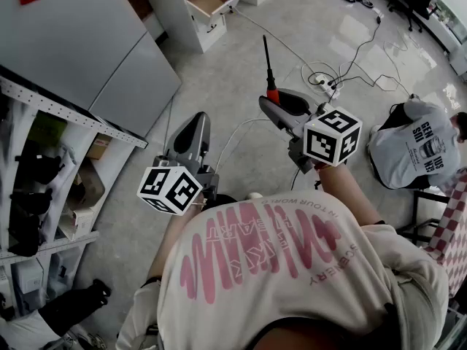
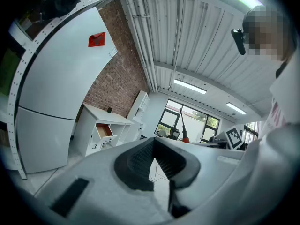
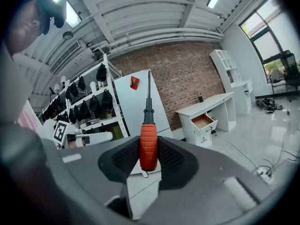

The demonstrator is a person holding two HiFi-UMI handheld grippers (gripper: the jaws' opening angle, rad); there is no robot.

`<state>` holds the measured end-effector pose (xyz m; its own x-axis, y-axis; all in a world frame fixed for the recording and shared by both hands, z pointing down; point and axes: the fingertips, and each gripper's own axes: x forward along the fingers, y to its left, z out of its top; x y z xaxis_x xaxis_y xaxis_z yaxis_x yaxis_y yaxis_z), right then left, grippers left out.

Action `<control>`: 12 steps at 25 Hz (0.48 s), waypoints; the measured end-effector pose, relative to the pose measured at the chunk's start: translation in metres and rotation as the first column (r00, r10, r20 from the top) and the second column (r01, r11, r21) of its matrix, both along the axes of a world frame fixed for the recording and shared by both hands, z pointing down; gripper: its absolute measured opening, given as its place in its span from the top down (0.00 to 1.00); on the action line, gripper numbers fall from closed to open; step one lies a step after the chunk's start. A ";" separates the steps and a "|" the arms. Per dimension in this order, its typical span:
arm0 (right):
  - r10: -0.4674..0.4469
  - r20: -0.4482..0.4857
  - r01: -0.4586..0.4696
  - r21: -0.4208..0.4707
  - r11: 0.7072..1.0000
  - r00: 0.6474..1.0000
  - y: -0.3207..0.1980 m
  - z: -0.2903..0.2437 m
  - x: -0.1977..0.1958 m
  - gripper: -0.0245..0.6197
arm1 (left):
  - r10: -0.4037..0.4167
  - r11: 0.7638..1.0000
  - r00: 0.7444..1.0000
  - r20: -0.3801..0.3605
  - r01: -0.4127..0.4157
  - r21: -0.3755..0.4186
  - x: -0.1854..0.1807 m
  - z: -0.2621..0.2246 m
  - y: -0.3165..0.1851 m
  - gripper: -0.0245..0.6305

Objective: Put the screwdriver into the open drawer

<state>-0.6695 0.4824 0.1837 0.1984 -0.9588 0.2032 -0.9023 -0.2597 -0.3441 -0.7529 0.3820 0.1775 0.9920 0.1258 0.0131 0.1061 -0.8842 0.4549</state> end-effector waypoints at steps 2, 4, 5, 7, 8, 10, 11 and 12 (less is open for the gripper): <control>-0.003 -0.001 0.003 0.001 1.000 1.000 -0.001 0.000 0.001 0.77 | -0.008 1.000 1.000 0.000 0.008 -0.007 0.001 0.001 -0.002 0.96; -0.006 0.000 0.006 0.003 1.000 1.000 -0.001 0.000 0.002 0.77 | -0.014 1.000 1.000 -0.001 0.014 -0.010 0.002 0.000 -0.003 0.96; -0.007 0.001 0.007 0.004 1.000 1.000 -0.001 0.000 0.002 0.77 | -0.016 1.000 1.000 -0.001 0.015 -0.008 0.002 0.000 -0.004 0.96; -0.010 0.004 0.010 0.008 1.000 1.000 -0.001 0.001 0.002 0.77 | -0.017 1.000 1.000 -0.001 0.017 -0.004 0.001 -0.001 -0.004 0.96; -0.011 0.007 0.011 0.012 1.000 1.000 -0.001 0.001 0.002 0.77 | -0.016 1.000 1.000 0.000 0.016 -0.002 0.001 -0.001 -0.003 0.96; -0.013 0.025 0.012 0.030 0.999 1.000 0.000 0.001 0.004 0.77 | -0.015 1.000 1.000 0.007 0.015 -0.003 0.001 0.000 -0.003 0.96; -0.014 0.039 0.013 0.039 0.999 0.999 0.000 0.002 0.005 0.77 | -0.017 1.000 1.000 0.013 0.017 -0.006 0.002 0.002 -0.002 0.96; -0.016 0.051 0.014 0.042 0.999 0.999 0.001 0.003 0.006 0.77 | -0.021 1.000 1.000 0.018 0.021 -0.009 0.003 0.004 -0.002 0.96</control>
<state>-0.6636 0.4836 0.1869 0.1743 -0.9694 0.1729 -0.8867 -0.2309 -0.4006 -0.7500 0.3796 0.1811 0.9940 0.1055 0.0293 0.0798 -0.8817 0.4650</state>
